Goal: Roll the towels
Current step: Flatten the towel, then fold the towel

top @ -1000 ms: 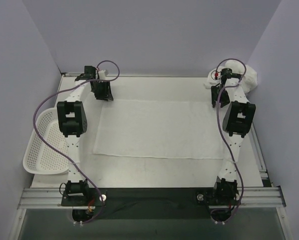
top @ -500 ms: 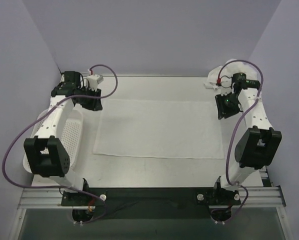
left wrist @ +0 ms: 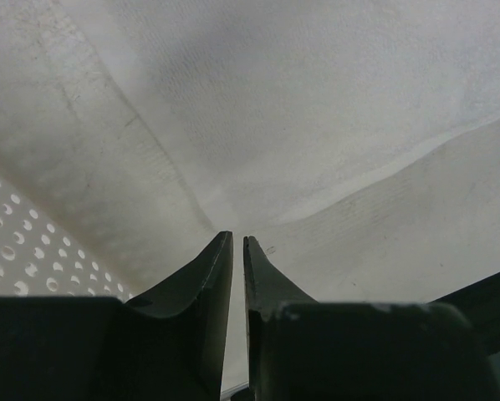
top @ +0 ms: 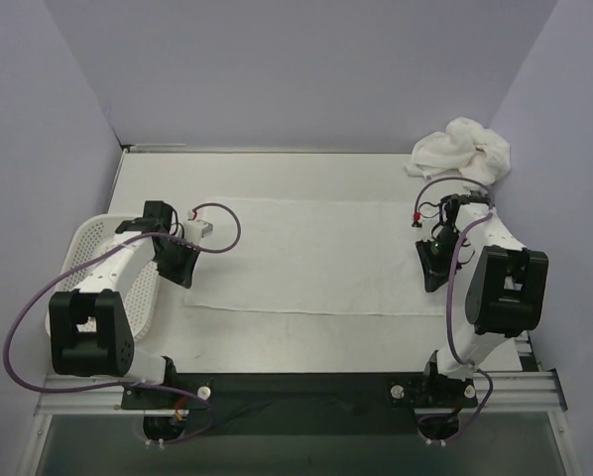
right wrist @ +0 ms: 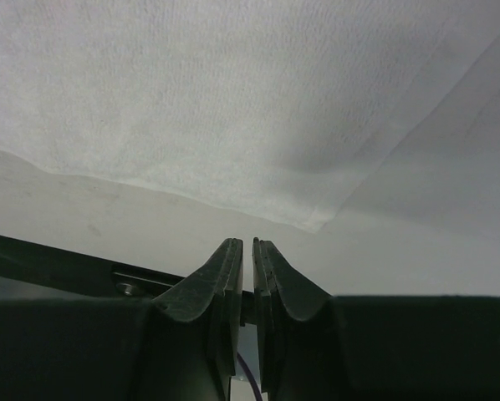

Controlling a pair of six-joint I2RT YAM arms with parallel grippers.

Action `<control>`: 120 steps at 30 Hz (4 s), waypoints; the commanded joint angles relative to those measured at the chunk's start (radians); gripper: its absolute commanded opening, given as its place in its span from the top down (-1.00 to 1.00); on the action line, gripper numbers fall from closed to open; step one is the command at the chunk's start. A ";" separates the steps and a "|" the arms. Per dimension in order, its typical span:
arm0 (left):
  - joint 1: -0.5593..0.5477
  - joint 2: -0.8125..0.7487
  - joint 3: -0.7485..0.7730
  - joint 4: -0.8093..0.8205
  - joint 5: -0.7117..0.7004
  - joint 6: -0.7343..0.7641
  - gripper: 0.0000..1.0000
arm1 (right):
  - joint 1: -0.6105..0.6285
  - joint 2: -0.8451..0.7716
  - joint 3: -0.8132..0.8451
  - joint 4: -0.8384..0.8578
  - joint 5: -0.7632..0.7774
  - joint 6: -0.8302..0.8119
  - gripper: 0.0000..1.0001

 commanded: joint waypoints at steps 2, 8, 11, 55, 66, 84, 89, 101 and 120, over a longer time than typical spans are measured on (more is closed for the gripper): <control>-0.003 -0.028 -0.048 0.064 -0.020 0.036 0.57 | 0.014 0.028 -0.059 0.009 0.066 0.020 0.76; -0.004 0.029 -0.049 0.092 -0.026 0.037 0.59 | 0.020 0.060 -0.105 0.050 0.158 0.020 0.78; -0.004 0.049 -0.052 0.109 -0.037 0.037 0.61 | 0.020 0.089 -0.118 0.075 0.198 0.021 0.78; -0.075 0.068 0.062 0.020 0.018 0.080 -0.36 | 0.032 0.033 0.053 -0.015 0.018 -0.032 -0.36; -0.039 0.046 0.340 0.316 0.112 -0.027 -0.84 | -0.057 0.008 0.474 0.030 -0.177 -0.029 -0.75; 0.011 0.809 1.130 0.178 0.105 -0.225 -0.65 | 0.000 0.556 0.945 0.023 0.022 -0.149 -1.00; 0.004 0.865 1.178 0.156 0.127 -0.213 -0.58 | -0.003 0.602 0.922 0.024 0.083 -0.175 -0.92; 0.004 0.905 1.164 0.147 0.125 -0.207 -0.43 | -0.012 0.697 0.993 0.026 0.143 -0.149 -0.11; 0.008 0.946 1.176 0.145 0.118 -0.234 -0.43 | -0.002 0.780 1.074 0.078 0.201 -0.155 0.17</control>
